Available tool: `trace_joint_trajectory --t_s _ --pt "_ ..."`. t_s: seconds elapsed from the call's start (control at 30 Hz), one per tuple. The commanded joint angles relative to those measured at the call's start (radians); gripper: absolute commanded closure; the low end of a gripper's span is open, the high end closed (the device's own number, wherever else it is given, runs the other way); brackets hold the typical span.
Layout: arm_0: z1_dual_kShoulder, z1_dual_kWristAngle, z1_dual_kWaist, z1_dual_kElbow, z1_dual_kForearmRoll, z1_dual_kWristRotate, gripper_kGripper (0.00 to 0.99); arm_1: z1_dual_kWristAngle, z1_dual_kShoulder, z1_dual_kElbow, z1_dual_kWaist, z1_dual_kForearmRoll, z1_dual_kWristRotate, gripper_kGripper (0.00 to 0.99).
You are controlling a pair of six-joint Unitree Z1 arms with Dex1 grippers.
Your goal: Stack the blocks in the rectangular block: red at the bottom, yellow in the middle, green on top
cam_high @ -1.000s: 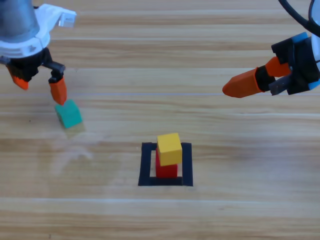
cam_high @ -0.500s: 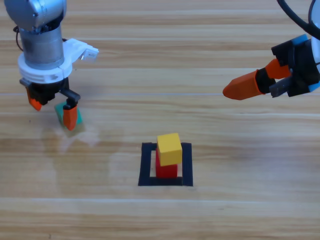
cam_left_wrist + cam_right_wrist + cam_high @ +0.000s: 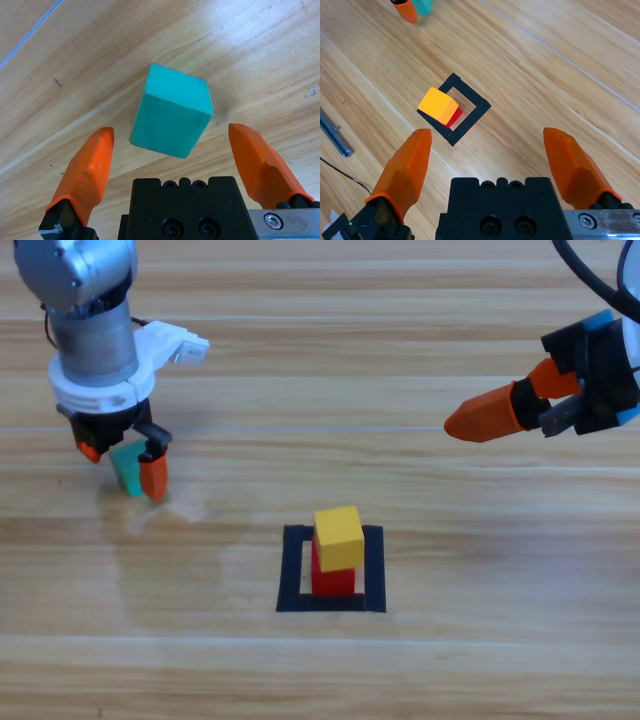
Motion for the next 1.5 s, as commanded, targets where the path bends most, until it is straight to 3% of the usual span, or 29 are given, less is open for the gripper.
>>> trace_joint_trajectory --t_s 0.03,0.9,1.5 --pt "-0.021 -0.014 -0.014 0.045 -0.036 0.021 0.016 0.015 0.030 0.026 -0.024 -0.012 -0.005 0.007" --pt "-0.005 -0.051 -0.002 0.042 -0.079 0.041 0.011 0.037 0.002 0.031 -0.024 -0.008 -0.004 0.007" --pt "0.019 -0.049 0.006 0.087 -0.121 0.032 0.169 0.037 -0.010 0.033 -0.022 -0.003 -0.004 0.007"
